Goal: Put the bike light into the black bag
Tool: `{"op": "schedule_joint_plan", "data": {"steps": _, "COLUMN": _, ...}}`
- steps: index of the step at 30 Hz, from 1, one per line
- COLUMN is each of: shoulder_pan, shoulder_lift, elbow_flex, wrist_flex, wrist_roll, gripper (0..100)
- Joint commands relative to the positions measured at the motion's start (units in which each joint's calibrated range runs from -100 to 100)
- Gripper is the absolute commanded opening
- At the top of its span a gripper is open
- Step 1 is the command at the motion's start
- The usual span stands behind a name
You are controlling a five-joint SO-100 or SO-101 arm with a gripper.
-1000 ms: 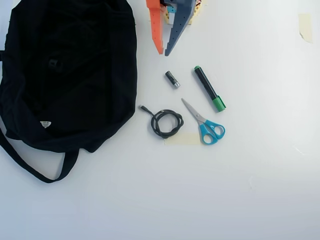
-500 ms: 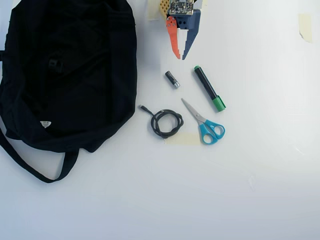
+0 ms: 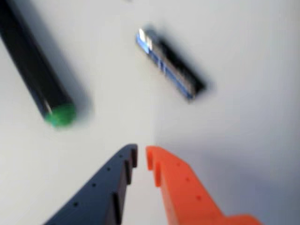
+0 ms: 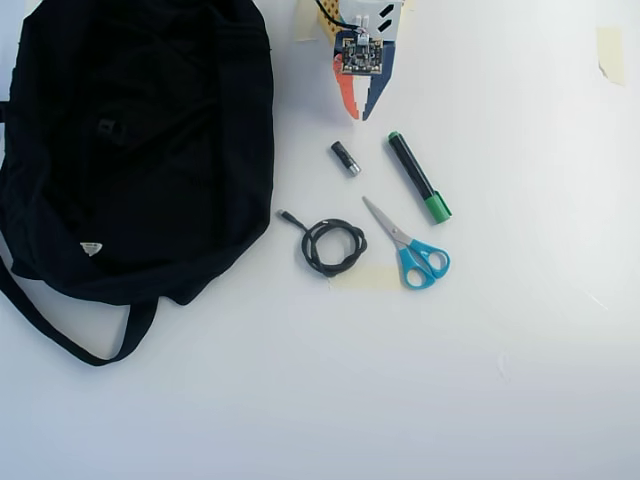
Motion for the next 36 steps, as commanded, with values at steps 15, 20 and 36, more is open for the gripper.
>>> {"op": "schedule_joint_plan", "data": {"steps": 15, "shoulder_pan": -0.14, "shoulder_lift": -0.5, "elbow_flex": 1.09, "wrist_flex": 4.21, "wrist_roll": 0.23, "gripper": 2}}
{"op": "schedule_joint_plan", "data": {"steps": 20, "shoulder_pan": -0.14, "shoulder_lift": -0.5, "elbow_flex": 1.09, "wrist_flex": 4.21, "wrist_roll": 0.23, "gripper": 2}}
{"op": "schedule_joint_plan", "data": {"steps": 36, "shoulder_pan": -0.14, "shoulder_lift": -0.5, "elbow_flex": 1.09, "wrist_flex": 4.21, "wrist_roll": 0.23, "gripper": 2}}
